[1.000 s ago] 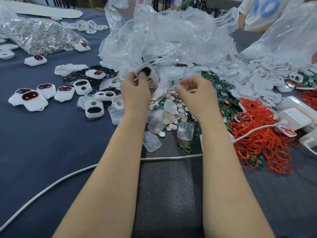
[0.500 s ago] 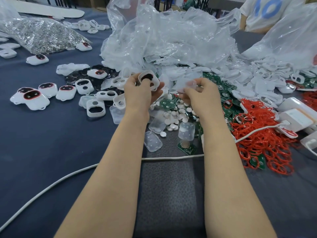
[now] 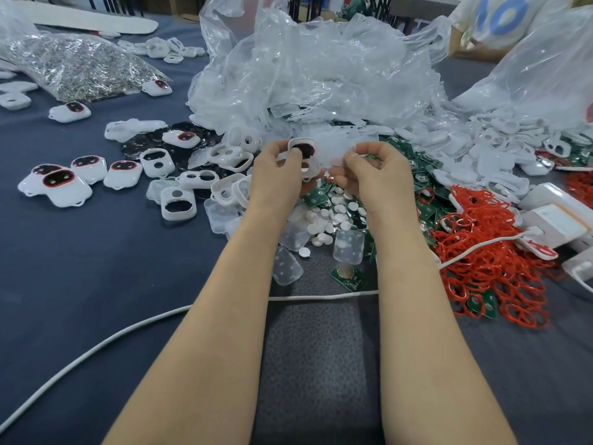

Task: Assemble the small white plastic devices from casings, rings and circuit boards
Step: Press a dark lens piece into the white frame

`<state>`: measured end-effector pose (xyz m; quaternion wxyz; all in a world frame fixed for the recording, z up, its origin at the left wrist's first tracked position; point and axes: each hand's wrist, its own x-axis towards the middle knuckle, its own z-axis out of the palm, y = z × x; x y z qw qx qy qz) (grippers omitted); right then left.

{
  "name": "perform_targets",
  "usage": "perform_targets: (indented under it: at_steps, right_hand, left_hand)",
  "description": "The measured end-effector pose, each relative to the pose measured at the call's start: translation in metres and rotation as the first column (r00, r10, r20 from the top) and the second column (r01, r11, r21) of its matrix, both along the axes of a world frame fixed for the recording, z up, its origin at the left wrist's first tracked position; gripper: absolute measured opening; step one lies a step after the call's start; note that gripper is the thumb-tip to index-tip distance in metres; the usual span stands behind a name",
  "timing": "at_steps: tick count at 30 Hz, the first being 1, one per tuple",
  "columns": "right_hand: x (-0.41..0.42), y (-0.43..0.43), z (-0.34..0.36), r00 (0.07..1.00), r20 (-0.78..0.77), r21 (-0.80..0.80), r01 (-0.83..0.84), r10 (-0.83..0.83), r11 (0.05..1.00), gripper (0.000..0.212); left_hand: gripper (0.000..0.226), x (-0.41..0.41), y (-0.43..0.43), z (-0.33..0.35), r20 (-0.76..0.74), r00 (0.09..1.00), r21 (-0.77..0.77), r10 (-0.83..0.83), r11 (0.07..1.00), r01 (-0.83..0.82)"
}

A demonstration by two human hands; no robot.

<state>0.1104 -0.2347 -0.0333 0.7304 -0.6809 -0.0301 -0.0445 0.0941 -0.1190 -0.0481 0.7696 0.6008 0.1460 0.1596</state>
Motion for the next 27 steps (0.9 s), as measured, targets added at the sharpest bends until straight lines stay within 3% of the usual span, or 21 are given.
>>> perform_targets:
  at_steps: [6,9,11,16,23,27]
  right_hand:
    - [0.000,0.011,-0.001,0.991,0.036,0.052,0.126,-0.128,0.991,0.013]
    - [-0.004,0.014,0.000,0.994,0.046,0.166,0.086,-0.095,0.982,0.032]
    - [-0.005,0.015,0.001,0.997,0.051,0.169,0.046,-0.055,0.985,0.033]
    - [-0.003,0.015,-0.003,0.988,0.093,-0.040,0.127,-0.123,0.991,0.008]
    - [-0.002,0.010,-0.008,0.959,0.134,-0.139,0.267,-0.248,0.954,0.019]
    - [0.001,0.004,-0.013,0.942,0.192,-0.415,0.333,-0.276,0.847,0.015]
  left_hand:
    - [0.015,0.000,-0.004,0.001,-0.018,0.999,-0.132,-0.034,0.991,0.031]
    - [0.017,0.000,-0.004,0.001,-0.022,0.999,-0.176,-0.040,0.984,0.035]
    - [0.019,0.000,-0.005,0.000,-0.025,0.998,-0.202,-0.050,0.978,0.044]
    - [0.015,0.000,-0.005,0.002,-0.035,0.998,-0.239,-0.058,0.970,0.048]
    - [0.011,-0.001,-0.003,0.006,-0.042,0.999,-0.357,0.000,0.934,-0.015]
    - [0.003,-0.001,0.004,0.006,-0.010,0.998,-0.370,0.062,0.927,-0.062]
